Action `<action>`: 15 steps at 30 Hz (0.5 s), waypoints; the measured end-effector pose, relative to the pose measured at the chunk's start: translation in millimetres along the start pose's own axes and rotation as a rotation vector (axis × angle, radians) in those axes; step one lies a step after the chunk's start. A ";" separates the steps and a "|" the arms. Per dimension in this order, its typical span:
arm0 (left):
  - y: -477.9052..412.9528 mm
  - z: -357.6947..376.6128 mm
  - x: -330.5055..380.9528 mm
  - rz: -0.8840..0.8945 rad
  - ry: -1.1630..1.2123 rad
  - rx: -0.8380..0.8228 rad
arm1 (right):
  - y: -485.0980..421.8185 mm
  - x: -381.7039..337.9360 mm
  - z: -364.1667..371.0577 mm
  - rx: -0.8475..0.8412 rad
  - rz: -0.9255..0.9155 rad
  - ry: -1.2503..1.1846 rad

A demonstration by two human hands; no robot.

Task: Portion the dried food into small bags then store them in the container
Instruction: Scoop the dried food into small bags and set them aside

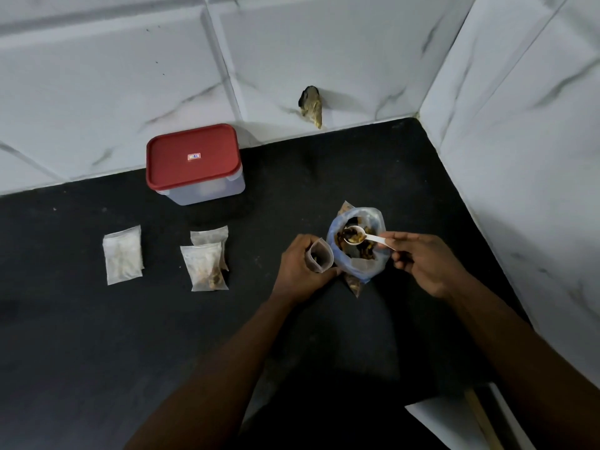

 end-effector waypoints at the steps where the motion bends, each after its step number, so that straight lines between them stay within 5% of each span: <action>1: -0.1 -0.7 -0.4 -0.001 0.000 0.001 | 1.1 -1.4 0.3 -0.008 -0.005 -0.006; 15: -0.3 -0.2 -3.1 -0.021 0.049 0.010 | 36.3 -13.1 54.6 -0.198 -0.124 0.166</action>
Point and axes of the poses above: each hand's wrist, its own y-axis away from the middle knuckle, its own z-axis out of the palm, x = y × z, the point moved 10 cm from there along -y, towards the middle knuckle, and after that the axes turned 15 degrees about z, right-handed, at the moved point
